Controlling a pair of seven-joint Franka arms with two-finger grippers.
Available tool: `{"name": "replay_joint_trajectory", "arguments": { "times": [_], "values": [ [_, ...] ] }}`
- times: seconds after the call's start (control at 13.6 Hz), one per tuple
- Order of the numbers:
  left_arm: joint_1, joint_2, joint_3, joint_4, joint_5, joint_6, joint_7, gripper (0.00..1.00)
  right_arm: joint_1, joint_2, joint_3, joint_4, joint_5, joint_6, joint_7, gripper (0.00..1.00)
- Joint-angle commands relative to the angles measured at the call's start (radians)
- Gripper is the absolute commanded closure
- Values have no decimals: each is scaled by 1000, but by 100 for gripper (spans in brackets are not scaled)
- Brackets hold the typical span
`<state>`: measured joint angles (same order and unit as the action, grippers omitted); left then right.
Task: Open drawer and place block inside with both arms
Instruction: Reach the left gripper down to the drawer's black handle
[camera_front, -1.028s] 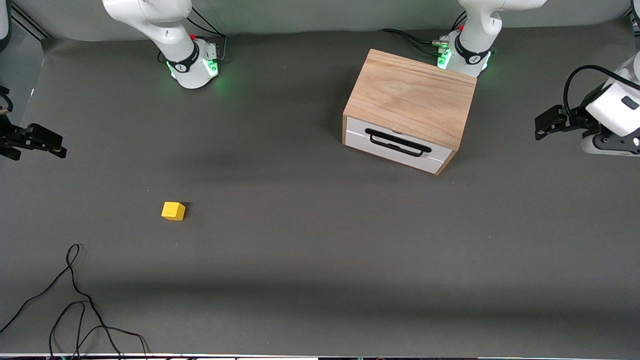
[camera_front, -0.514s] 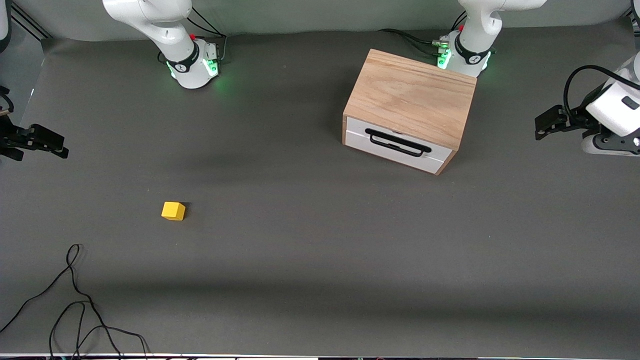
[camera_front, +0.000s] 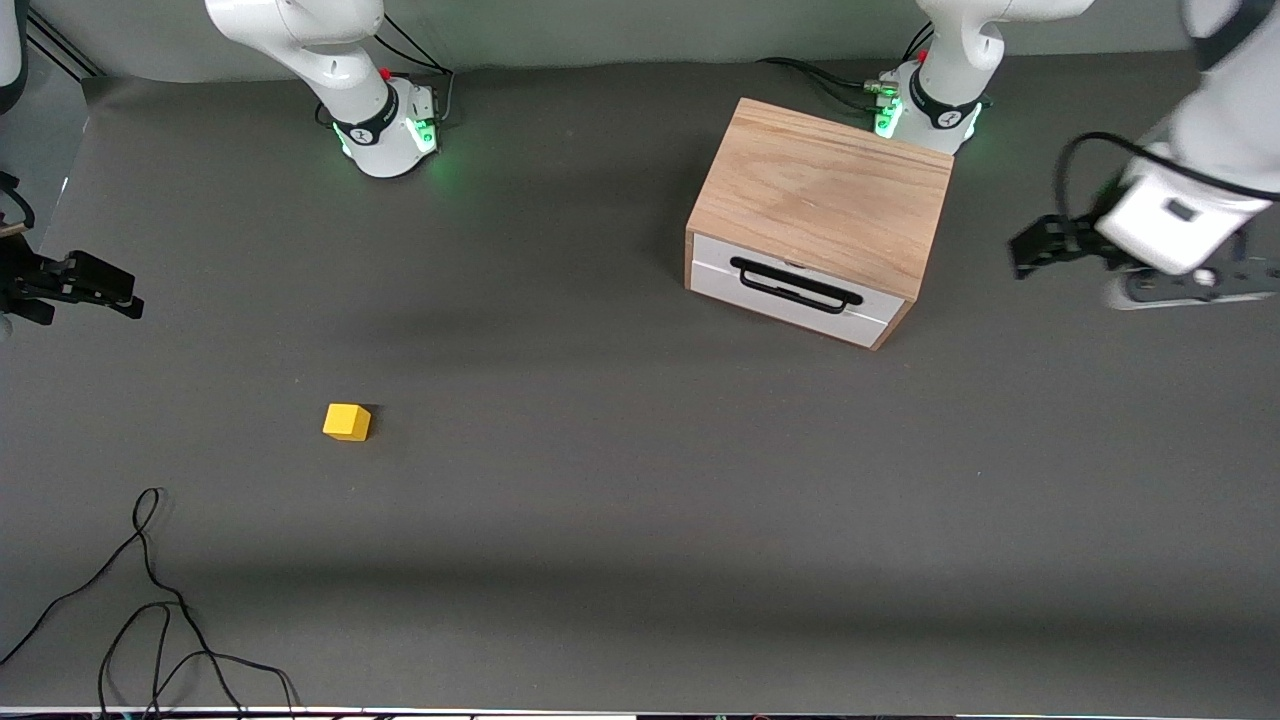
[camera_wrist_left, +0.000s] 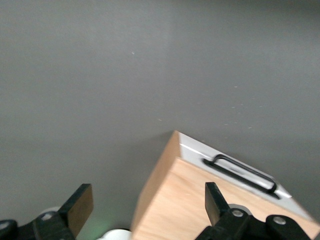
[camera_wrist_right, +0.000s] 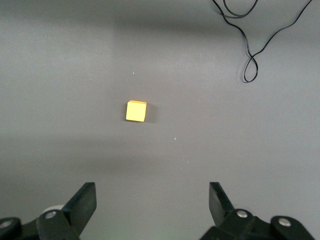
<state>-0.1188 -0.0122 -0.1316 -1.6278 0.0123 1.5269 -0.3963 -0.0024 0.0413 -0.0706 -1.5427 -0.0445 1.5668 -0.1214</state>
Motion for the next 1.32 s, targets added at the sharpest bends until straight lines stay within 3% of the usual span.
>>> {"name": "replay_joint_trajectory", "arguments": {
  "times": [0.0,0.37,0.59,0.95,1.25],
  "values": [
    [-10,27,-130,9,3,13,-319,0,10,8,-5,13,9,-2,-6,0],
    [-24,90,-285,32,-21,68,-910,0,12,17,-3,18,17,-4,-6,0],
    [-85,127,-304,31,-15,68,-1217,0,16,17,-3,16,21,-4,-3,0],
    [-85,213,-302,20,-8,72,-1294,0,30,40,-5,23,34,5,-12,0],
    [-76,225,-295,-88,-3,180,-1294,0,29,74,-5,23,38,1,-17,0]
  ]
}}
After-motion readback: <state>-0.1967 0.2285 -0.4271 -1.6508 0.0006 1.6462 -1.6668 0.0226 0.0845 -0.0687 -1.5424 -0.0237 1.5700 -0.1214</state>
